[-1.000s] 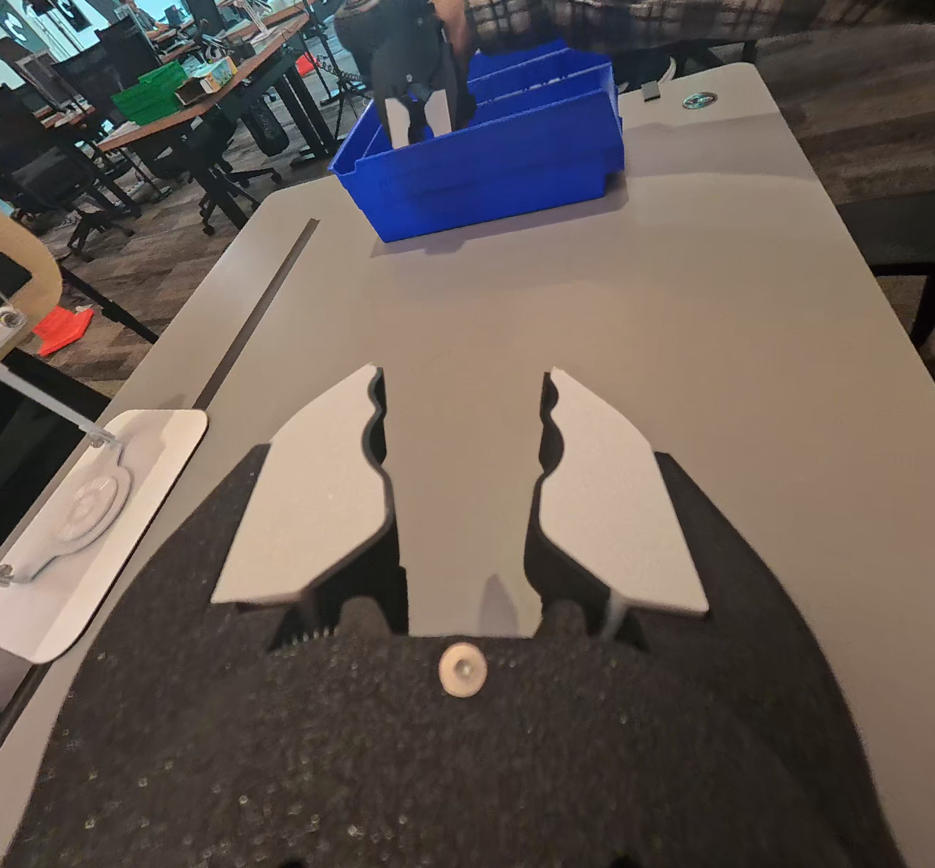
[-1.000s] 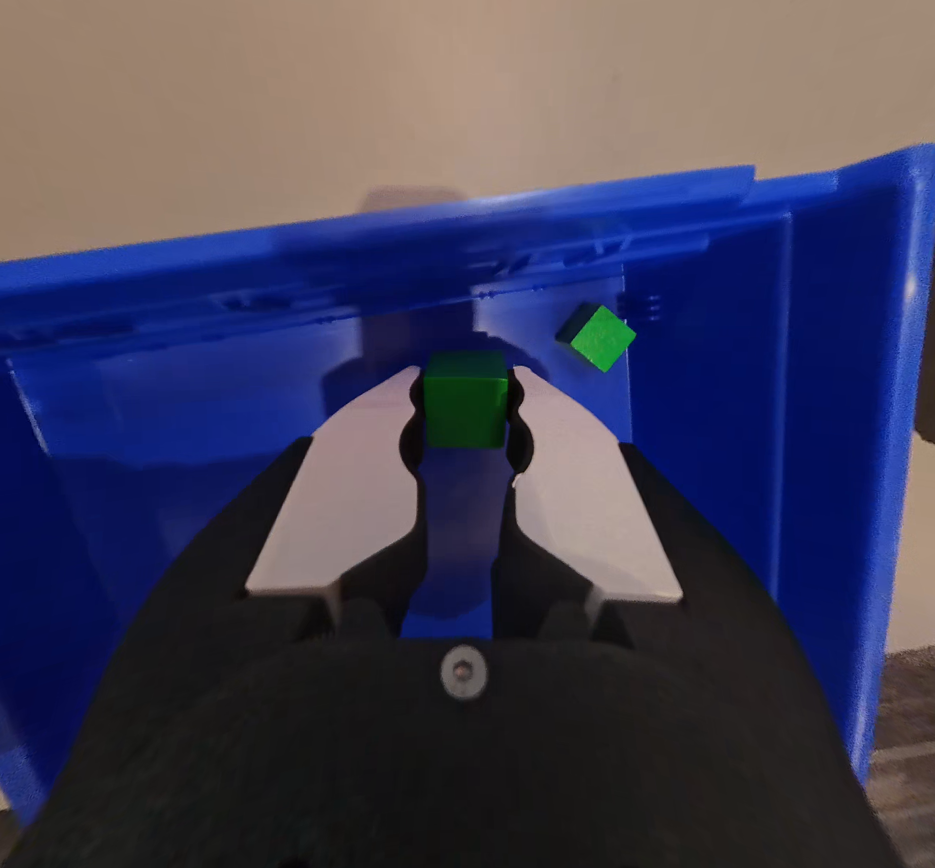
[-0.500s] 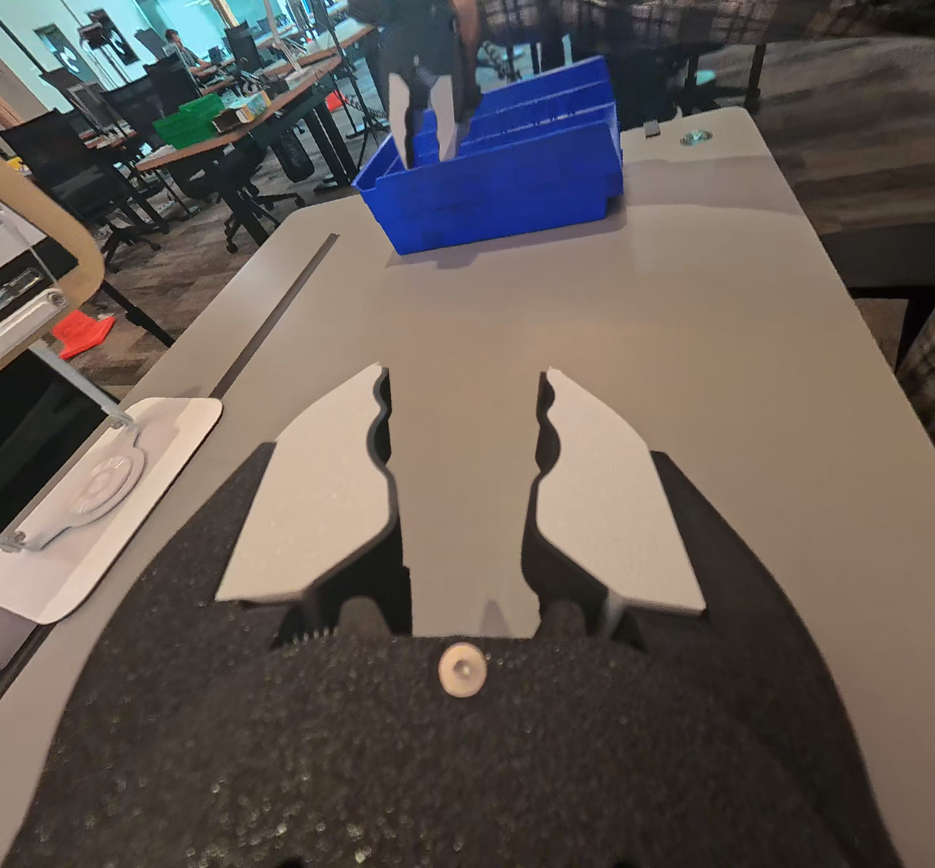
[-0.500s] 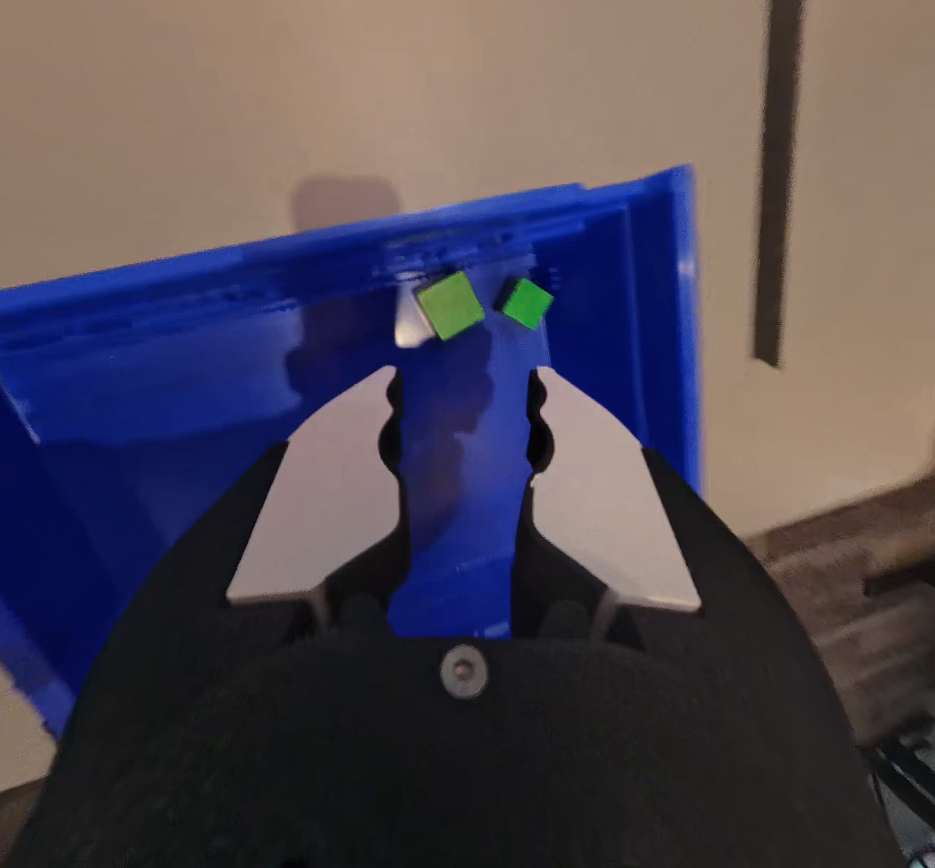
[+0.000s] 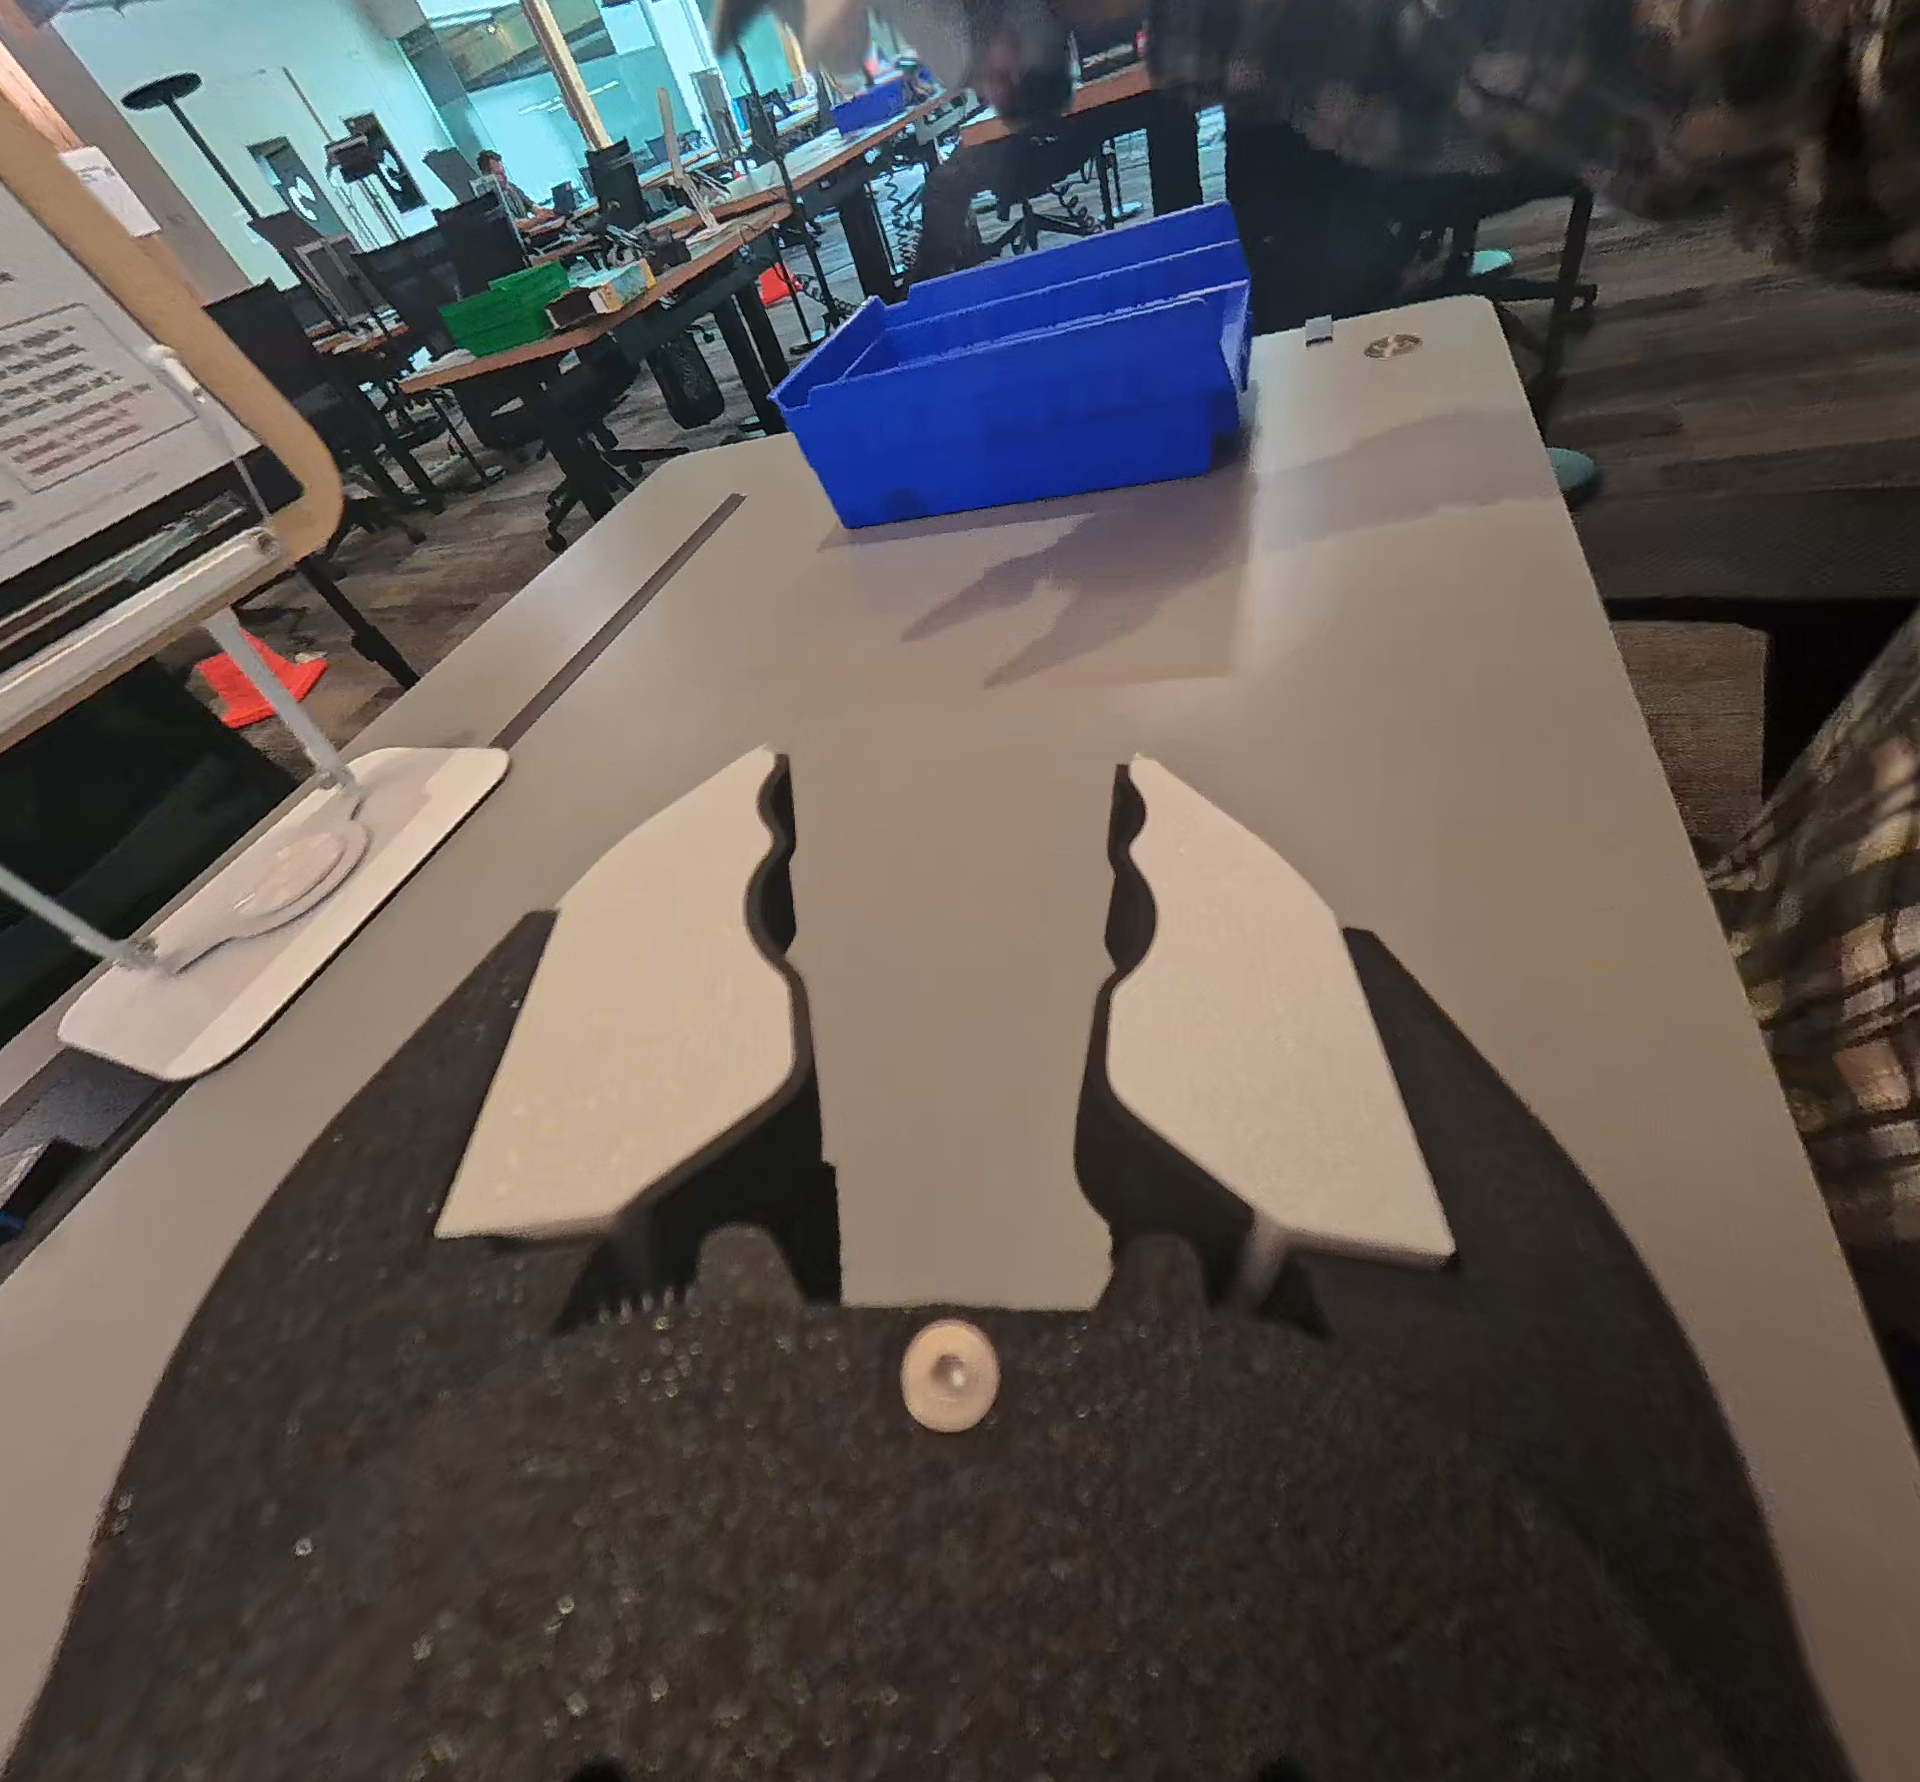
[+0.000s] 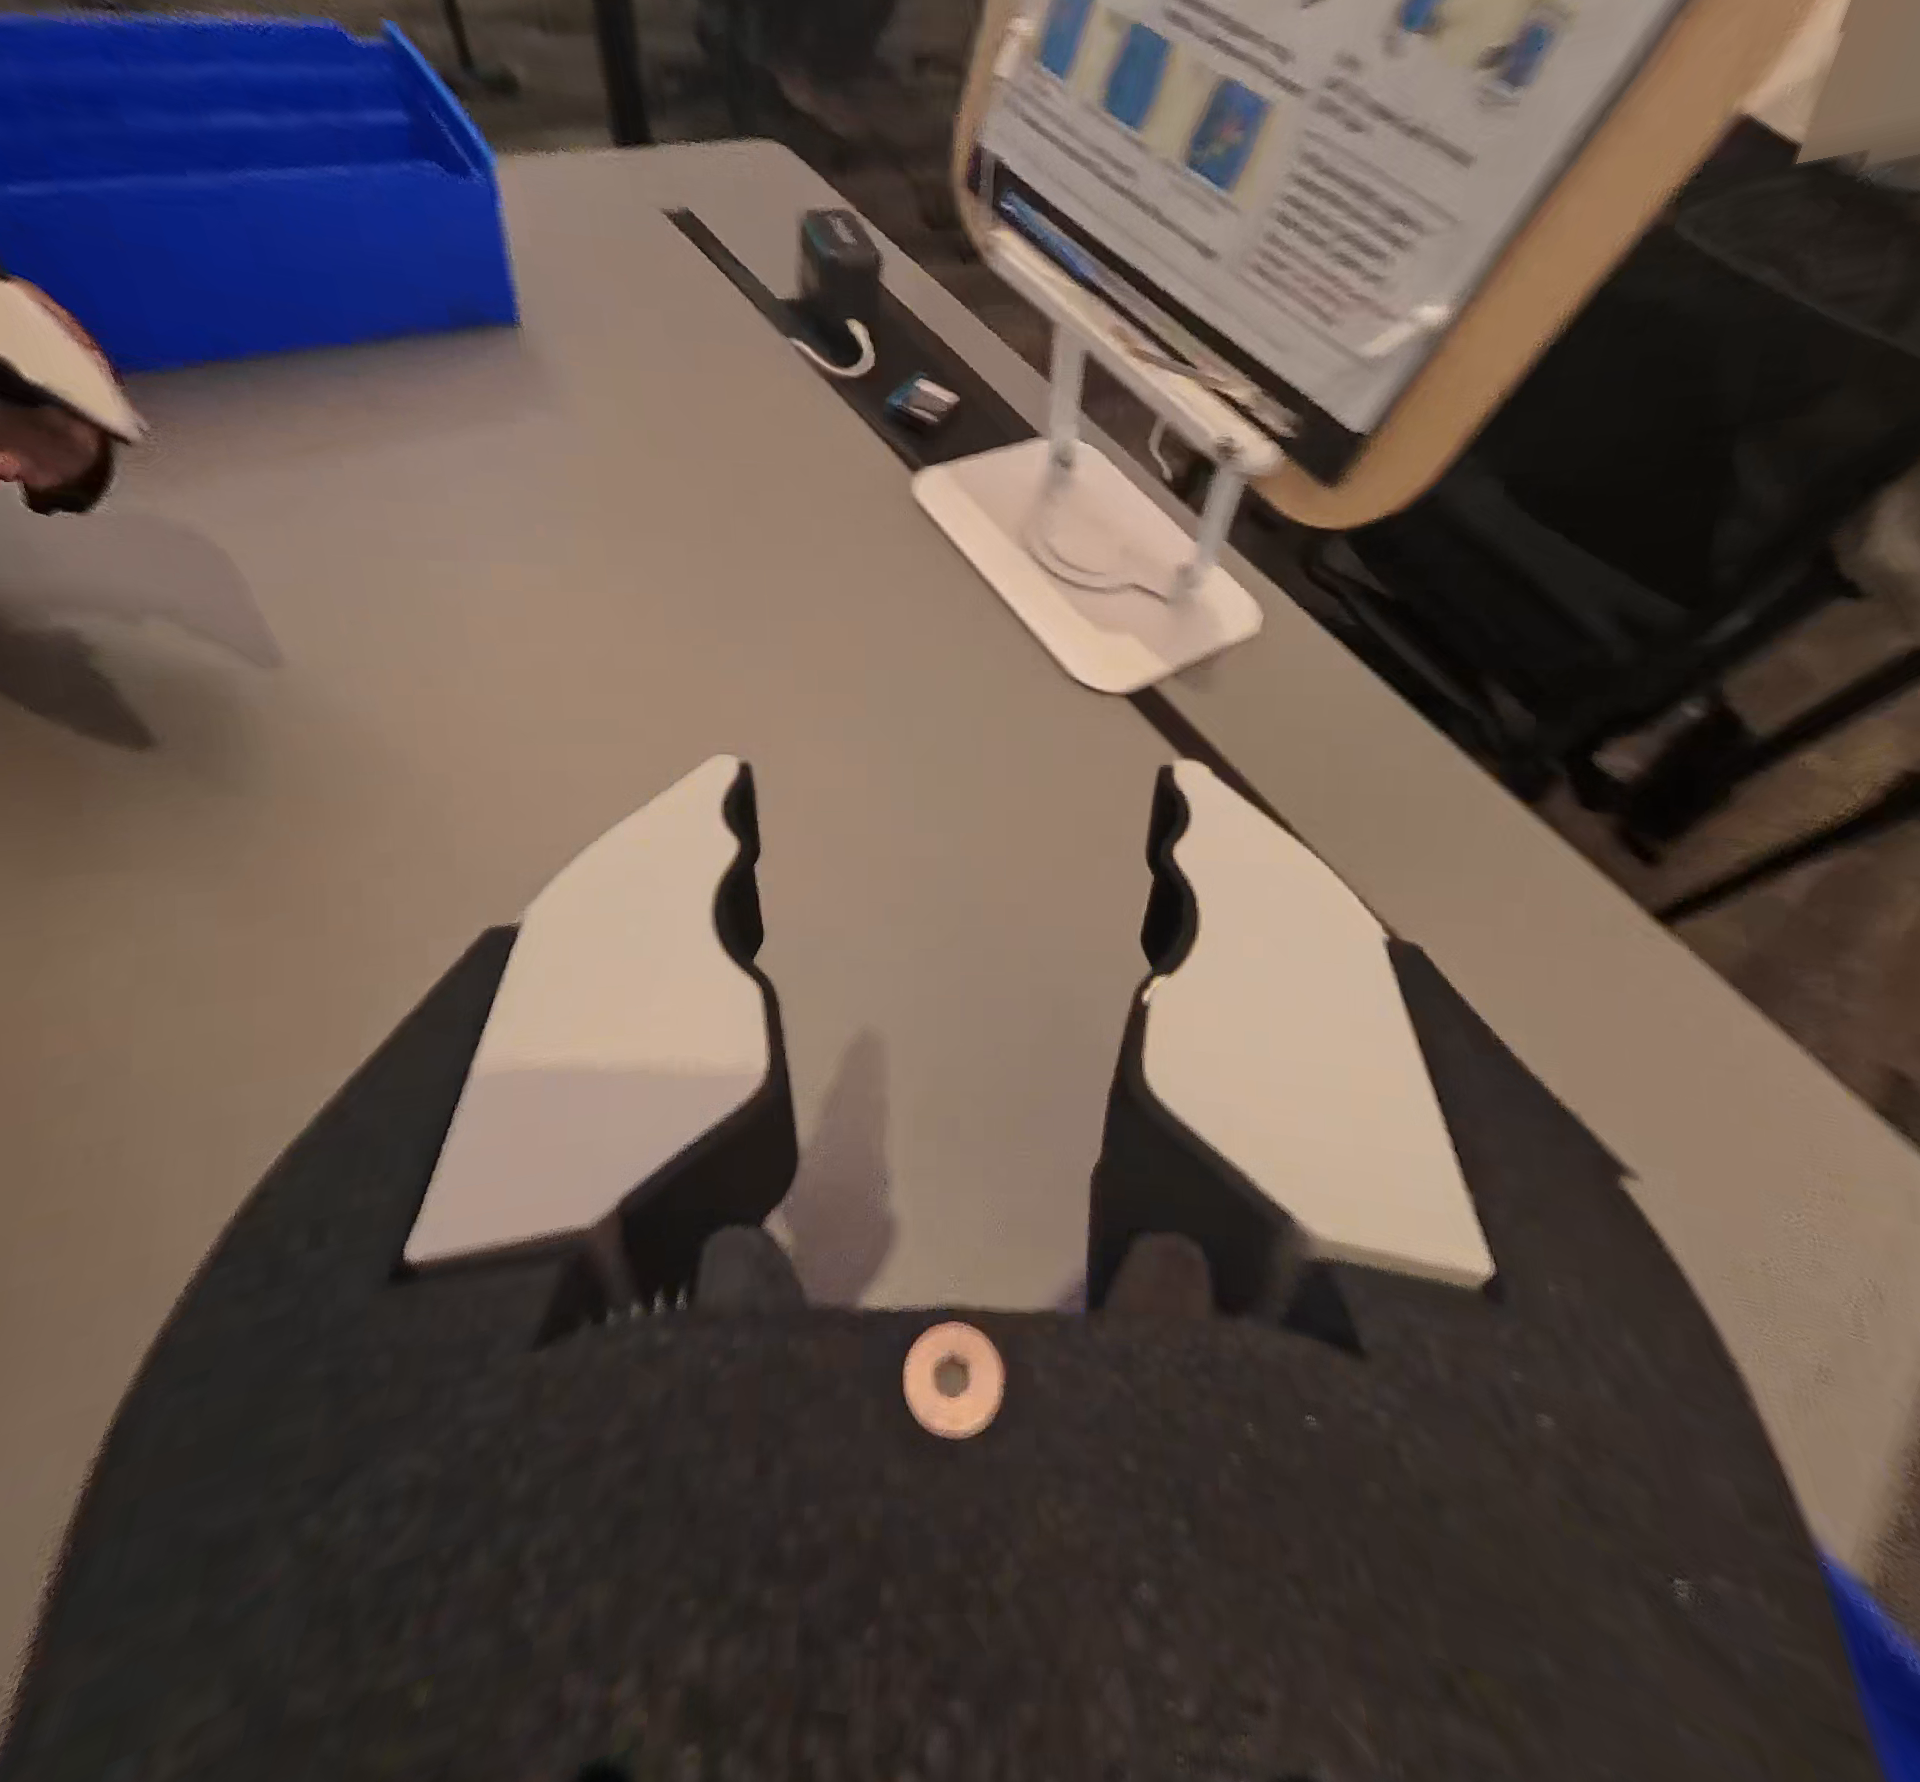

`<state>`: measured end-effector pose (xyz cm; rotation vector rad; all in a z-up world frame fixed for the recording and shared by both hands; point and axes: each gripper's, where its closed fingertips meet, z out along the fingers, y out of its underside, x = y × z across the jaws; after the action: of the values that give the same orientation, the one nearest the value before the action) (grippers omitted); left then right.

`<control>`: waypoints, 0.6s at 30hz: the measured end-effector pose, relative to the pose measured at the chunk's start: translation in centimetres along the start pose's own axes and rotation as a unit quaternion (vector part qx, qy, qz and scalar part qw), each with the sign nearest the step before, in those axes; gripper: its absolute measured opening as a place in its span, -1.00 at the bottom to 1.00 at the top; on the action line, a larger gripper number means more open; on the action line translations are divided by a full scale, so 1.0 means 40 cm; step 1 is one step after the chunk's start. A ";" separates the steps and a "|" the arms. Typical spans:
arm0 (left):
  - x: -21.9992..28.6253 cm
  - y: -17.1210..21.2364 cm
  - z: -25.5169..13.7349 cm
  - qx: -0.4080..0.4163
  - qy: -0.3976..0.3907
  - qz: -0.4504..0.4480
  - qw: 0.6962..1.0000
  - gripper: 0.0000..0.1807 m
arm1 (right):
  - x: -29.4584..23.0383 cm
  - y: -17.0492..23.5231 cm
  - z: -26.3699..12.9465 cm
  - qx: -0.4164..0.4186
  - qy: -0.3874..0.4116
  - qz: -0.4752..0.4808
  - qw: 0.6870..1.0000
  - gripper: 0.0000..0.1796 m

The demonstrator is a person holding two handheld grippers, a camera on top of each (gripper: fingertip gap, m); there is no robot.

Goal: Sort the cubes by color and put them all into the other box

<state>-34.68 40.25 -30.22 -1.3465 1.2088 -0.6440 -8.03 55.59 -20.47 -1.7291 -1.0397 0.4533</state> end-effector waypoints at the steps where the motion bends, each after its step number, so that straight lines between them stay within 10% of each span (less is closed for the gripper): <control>1: -0.003 0.000 -0.017 0.001 -0.005 -0.002 1.000 -0.36 | -0.041 0.015 0.041 0.013 -0.011 0.007 1.000 -0.17; 10: -0.095 -0.009 -0.225 0.016 -0.090 -0.026 0.995 -0.29 | -0.300 0.121 0.356 0.112 -0.028 0.020 0.993 0.08; 18: -0.362 0.003 -0.645 -0.118 -0.251 -0.011 0.961 -0.12 | -0.412 0.129 0.420 0.134 -0.053 0.038 0.989 0.10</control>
<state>-62.71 43.73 -21.39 -1.6033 0.8714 -0.1504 -26.96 51.24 -34.73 -1.5211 -0.9420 0.7086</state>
